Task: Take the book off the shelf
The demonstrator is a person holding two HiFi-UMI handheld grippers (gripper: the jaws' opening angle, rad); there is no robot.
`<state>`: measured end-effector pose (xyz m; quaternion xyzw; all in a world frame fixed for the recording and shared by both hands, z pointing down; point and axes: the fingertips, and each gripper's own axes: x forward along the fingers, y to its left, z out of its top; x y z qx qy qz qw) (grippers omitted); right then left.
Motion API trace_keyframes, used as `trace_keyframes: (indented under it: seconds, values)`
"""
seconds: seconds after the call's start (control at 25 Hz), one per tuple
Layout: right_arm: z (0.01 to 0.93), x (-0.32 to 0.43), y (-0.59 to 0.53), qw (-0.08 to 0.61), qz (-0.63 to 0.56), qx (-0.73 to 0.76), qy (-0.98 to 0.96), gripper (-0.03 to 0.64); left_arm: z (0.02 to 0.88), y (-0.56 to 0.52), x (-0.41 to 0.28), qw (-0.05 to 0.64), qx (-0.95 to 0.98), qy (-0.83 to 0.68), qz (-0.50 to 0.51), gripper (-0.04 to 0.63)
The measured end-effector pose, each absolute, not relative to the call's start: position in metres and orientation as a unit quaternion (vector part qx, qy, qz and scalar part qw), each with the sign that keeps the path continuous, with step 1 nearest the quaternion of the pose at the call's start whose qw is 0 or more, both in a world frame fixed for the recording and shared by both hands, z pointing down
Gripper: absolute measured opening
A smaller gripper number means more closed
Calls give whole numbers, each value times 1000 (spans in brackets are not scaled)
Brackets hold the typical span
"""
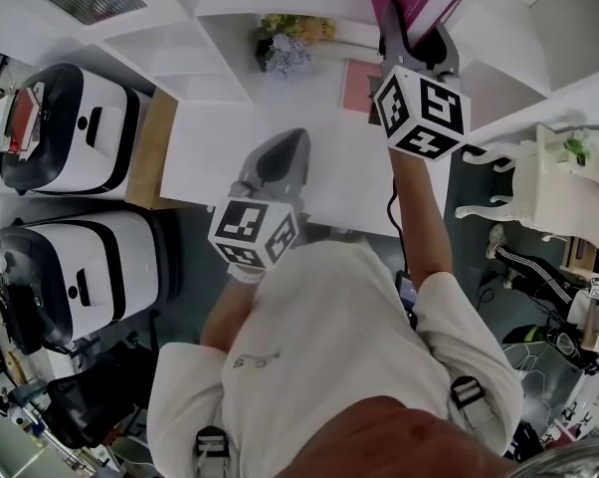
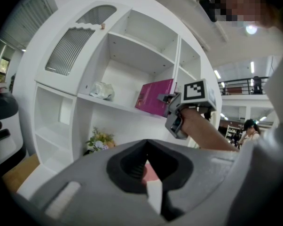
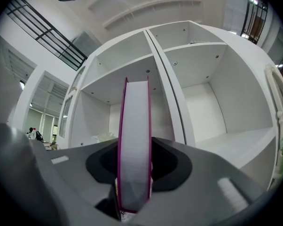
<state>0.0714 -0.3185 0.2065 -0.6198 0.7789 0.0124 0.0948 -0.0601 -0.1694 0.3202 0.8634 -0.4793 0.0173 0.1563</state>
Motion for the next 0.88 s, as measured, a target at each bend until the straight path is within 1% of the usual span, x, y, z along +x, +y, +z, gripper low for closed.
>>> trace_keyframes:
  seconds: [0.88]
  values:
    - [220, 70, -235, 128, 32, -585, 800, 138, 329, -154, -60, 165, 870, -465, 16, 0]
